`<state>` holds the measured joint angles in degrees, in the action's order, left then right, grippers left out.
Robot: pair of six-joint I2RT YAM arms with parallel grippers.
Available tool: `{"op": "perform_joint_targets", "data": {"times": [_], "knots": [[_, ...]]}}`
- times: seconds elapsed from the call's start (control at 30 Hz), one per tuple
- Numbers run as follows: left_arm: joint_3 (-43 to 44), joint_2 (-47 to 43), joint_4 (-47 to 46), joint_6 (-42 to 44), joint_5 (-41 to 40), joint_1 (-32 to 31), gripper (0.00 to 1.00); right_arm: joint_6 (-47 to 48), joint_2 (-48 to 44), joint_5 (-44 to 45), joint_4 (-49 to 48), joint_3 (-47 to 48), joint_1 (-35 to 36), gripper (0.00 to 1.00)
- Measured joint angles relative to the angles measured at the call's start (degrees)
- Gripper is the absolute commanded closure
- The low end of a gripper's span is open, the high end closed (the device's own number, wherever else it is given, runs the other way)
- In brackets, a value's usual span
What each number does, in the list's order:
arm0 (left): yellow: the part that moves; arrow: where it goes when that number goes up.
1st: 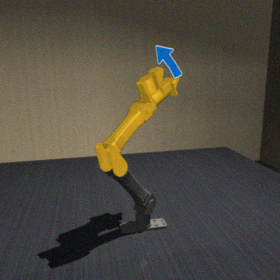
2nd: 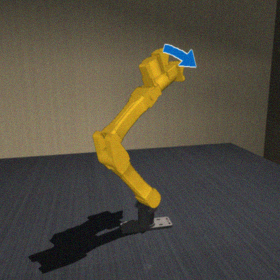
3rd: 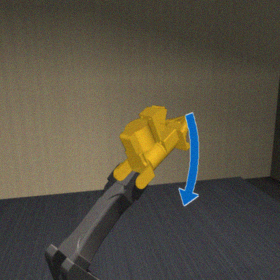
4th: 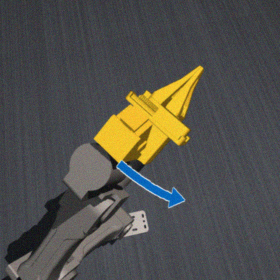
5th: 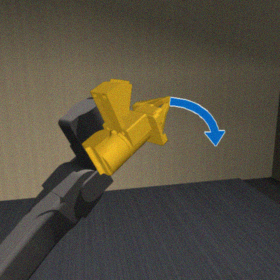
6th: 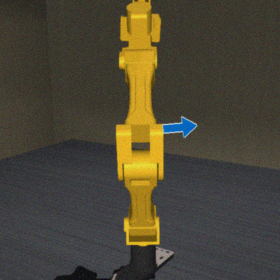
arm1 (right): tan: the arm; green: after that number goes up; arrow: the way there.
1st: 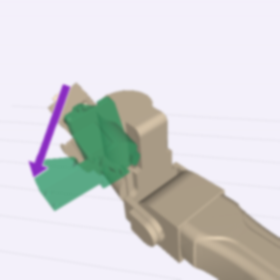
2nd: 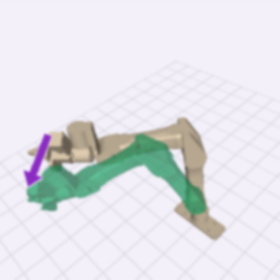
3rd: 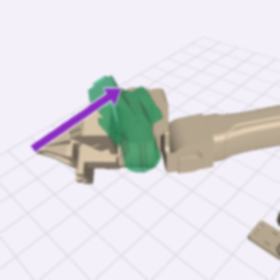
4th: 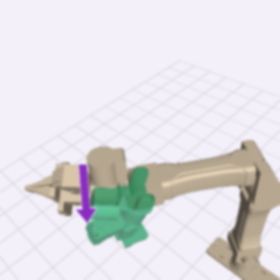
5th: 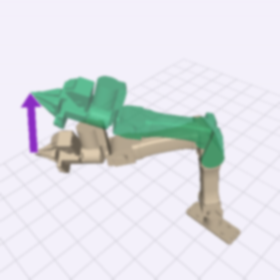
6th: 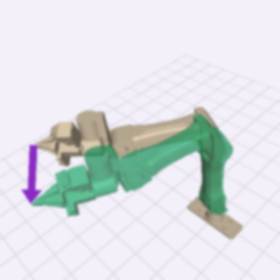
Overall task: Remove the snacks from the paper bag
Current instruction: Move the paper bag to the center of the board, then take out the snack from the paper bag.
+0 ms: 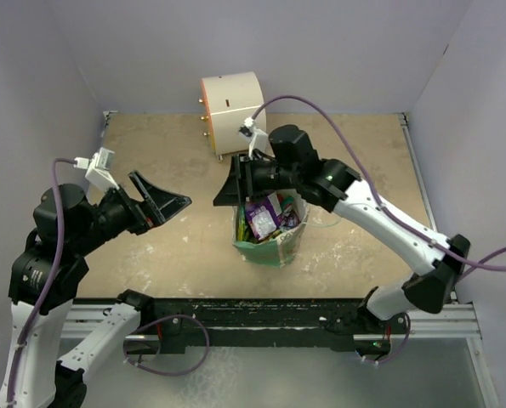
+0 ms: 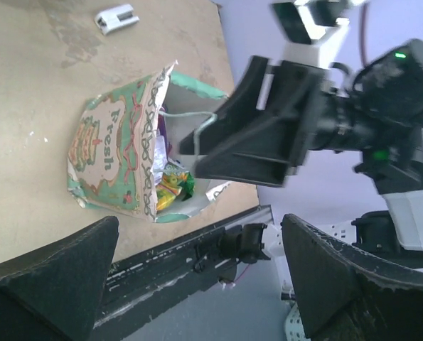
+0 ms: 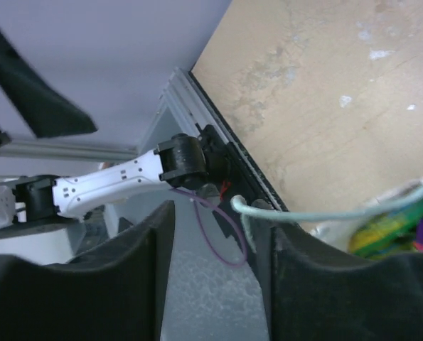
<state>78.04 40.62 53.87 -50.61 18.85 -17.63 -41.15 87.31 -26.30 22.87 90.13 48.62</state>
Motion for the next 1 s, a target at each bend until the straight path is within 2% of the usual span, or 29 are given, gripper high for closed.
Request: {"op": "perform_joint_targets", "data": {"times": [0.1, 0.17, 0.2, 0.23, 0.43, 0.63, 0.77, 0.87, 1.0], "knots": [[-2.6, 0.6, -1.5, -0.9, 2.5, 0.0, 0.01, 0.0, -5.6, 2.4, 3.1, -1.1, 0.0, 0.21], [-4.4, 1.7, -2.9, -1.4, 4.3, 0.0, 0.01, -0.1, -10.5, 5.3, 5.7, -2.2, 0.0, 0.13], [-5.1, 2.6, -3.7, -1.7, 5.3, 0.0, 0.01, -0.3, -12.6, 6.8, 7.1, -2.6, 0.0, 0.03], [-6.0, 3.8, -5.2, -2.1, 6.8, 0.0, 0.01, -0.6, -14.7, 8.4, 8.5, -2.9, 0.0, 0.00], [-13.1, 9.9, -19.1, -2.4, 18.1, 0.0, 0.01, -3.6, -23.1, 20.2, 16.1, -3.9, 0.0, 0.00], [-14.1, 14.1, -21.4, 0.9, 20.4, 0.0, 0.01, -4.8, -14.6, 32.2, 26.8, 8.8, -0.1, 0.00], [-14.9, 15.7, -22.3, 1.5, 20.2, 0.0, 0.05, -2.7, -9.3, 34.3, 29.8, 13.1, -0.3, 0.00], [-17.3, 16.3, -23.3, 0.4, 19.6, 0.0, 0.10, 0.5, -9.5, 34.1, 28.7, 10.7, -0.3, 0.00], [-18.5, 16.5, -21.8, 0.2, 16.8, 0.0, 0.24, 2.5, -12.8, 33.9, 25.6, 5.3, -0.3, 0.00]]}}
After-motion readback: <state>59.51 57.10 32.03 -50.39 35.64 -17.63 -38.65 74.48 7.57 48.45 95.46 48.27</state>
